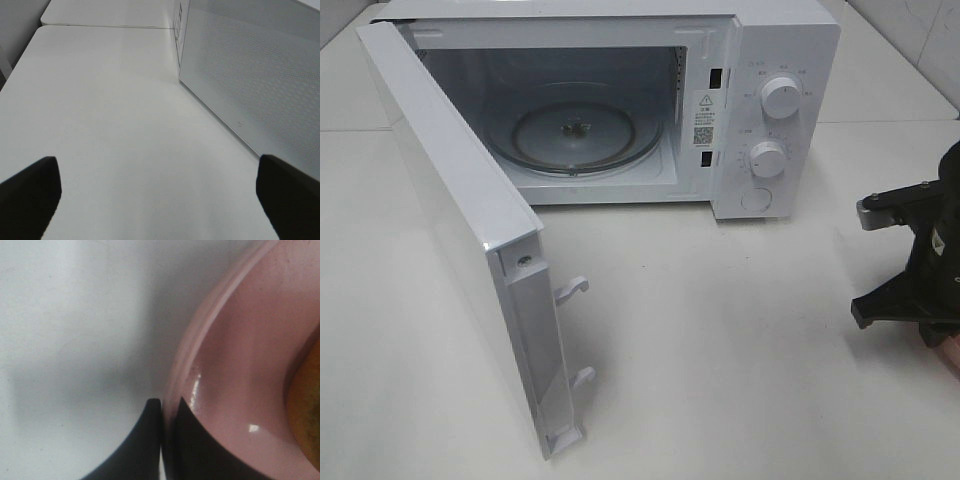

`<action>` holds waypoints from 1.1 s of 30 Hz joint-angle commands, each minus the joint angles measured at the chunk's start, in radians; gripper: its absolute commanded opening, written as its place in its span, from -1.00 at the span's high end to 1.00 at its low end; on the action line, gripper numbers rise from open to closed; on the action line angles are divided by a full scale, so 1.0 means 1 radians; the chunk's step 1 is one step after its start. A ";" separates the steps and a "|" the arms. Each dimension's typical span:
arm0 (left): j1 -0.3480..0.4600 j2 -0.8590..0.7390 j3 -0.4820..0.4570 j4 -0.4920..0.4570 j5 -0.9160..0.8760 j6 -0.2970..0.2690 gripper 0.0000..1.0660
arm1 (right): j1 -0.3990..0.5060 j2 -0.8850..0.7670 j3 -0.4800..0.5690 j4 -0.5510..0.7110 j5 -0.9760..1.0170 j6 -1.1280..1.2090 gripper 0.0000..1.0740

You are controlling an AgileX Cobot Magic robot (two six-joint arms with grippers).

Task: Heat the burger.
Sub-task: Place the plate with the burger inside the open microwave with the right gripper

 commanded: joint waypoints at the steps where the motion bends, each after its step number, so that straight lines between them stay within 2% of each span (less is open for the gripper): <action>1: 0.004 -0.020 0.003 -0.001 -0.005 0.000 -0.84 | 0.043 -0.014 0.002 -0.077 0.055 0.054 1.00; 16: 0.004 -0.020 0.003 -0.001 -0.005 0.000 -0.84 | 0.185 -0.023 0.002 -0.167 0.168 0.141 1.00; 25: 0.004 -0.020 0.003 -0.001 -0.005 0.000 -0.84 | 0.273 -0.135 0.002 -0.177 0.232 0.164 1.00; 33: 0.004 -0.020 0.003 -0.001 -0.005 0.000 -0.84 | 0.286 -0.207 0.002 -0.177 0.283 0.164 1.00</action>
